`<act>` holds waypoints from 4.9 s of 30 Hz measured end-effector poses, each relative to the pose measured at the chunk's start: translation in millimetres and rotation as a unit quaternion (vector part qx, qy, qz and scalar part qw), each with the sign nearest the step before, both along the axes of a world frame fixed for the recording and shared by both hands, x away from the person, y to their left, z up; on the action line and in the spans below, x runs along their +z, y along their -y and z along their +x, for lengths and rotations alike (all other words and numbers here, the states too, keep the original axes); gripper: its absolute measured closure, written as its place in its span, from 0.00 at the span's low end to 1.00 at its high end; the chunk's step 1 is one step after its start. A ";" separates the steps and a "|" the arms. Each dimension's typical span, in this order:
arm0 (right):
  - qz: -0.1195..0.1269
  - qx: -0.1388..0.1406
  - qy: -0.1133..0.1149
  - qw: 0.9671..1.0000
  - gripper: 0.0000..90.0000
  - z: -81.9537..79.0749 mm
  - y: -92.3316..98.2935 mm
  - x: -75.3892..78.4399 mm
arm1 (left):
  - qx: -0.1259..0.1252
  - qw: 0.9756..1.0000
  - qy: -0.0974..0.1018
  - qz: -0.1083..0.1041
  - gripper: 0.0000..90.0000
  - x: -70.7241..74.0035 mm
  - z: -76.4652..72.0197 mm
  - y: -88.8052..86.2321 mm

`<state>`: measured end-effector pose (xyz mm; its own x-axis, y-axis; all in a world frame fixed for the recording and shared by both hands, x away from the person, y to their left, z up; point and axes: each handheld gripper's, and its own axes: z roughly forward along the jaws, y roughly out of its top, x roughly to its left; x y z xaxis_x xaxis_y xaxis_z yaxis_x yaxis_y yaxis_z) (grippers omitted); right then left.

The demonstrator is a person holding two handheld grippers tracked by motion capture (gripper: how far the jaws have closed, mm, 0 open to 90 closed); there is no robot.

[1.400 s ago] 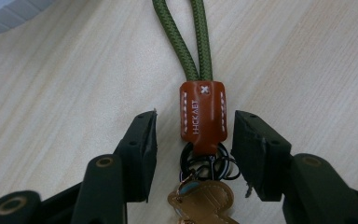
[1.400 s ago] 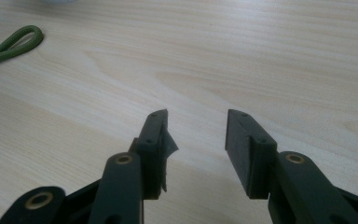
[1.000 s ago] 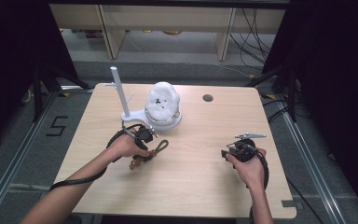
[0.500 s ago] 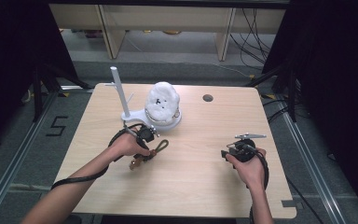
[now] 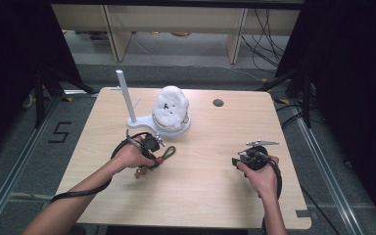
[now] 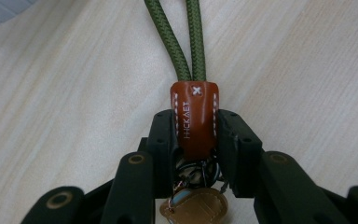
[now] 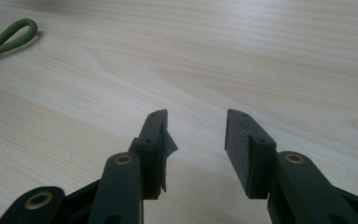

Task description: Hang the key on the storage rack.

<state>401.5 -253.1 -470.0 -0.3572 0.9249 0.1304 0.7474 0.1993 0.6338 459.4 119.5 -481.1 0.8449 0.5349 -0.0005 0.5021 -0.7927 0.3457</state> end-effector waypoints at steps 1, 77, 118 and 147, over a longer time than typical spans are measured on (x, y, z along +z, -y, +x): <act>0.000 0.000 0.000 1.000 0.67 0.0 0.0 0.0 | 0.001 1.000 0.002 -0.003 0.75 0.7 -1.0 -1.2; 0.029 -0.011 0.000 1.000 0.65 -1.8 -5.6 -0.5 | 0.201 0.900 0.226 -0.315 0.75 39.0 -70.5 -130.5; 0.022 -0.016 0.004 1.000 0.64 -3.5 -4.7 1.2 | 0.234 0.872 0.281 -0.325 0.75 64.2 -54.0 -149.2; 0.025 -0.020 0.003 0.999 0.62 -3.9 -4.5 -0.1 | 0.242 0.867 0.289 -0.326 0.75 71.8 -37.8 -152.4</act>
